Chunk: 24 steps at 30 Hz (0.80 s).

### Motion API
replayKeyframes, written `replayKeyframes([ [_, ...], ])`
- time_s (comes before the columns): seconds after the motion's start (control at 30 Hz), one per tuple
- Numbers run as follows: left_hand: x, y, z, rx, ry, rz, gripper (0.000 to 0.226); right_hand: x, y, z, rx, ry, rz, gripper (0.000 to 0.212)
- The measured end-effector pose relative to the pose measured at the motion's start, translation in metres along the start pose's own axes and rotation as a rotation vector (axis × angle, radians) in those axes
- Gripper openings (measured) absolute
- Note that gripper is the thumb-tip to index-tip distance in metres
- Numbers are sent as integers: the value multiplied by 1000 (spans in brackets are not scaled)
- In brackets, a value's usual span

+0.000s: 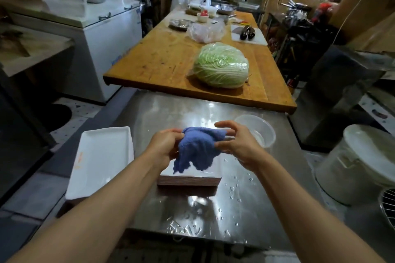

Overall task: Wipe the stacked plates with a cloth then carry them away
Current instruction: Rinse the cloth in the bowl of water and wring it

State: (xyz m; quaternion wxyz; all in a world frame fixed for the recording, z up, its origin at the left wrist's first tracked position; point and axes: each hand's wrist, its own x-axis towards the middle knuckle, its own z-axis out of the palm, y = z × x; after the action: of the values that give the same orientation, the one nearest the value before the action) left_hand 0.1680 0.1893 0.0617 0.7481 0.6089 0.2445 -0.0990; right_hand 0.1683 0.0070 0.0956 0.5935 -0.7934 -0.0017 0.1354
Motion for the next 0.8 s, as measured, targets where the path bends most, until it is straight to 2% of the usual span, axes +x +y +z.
replayKeyframes([
  [0.07,0,1,-7,-24,50,-27,24,-3,3,7,-13,105,13,44],
  [0.17,2,-2,-13,48,99,-21,24,-2,8,14,-167,278,-26,36],
  [0.37,3,-6,-10,-9,75,-13,30,6,15,19,-544,266,-158,44],
  [0.43,3,-7,-8,35,87,-5,34,7,17,16,-615,334,-243,35],
  [0.5,3,-9,-5,95,113,58,38,9,20,12,-664,323,-217,27],
  [0.6,0,-8,4,197,134,259,40,12,23,6,-618,279,-135,24],
  [0.7,-5,-4,11,200,85,325,43,14,25,0,-506,326,-158,31],
  [0.8,-11,1,17,195,52,393,41,19,32,-6,-268,308,21,32],
])
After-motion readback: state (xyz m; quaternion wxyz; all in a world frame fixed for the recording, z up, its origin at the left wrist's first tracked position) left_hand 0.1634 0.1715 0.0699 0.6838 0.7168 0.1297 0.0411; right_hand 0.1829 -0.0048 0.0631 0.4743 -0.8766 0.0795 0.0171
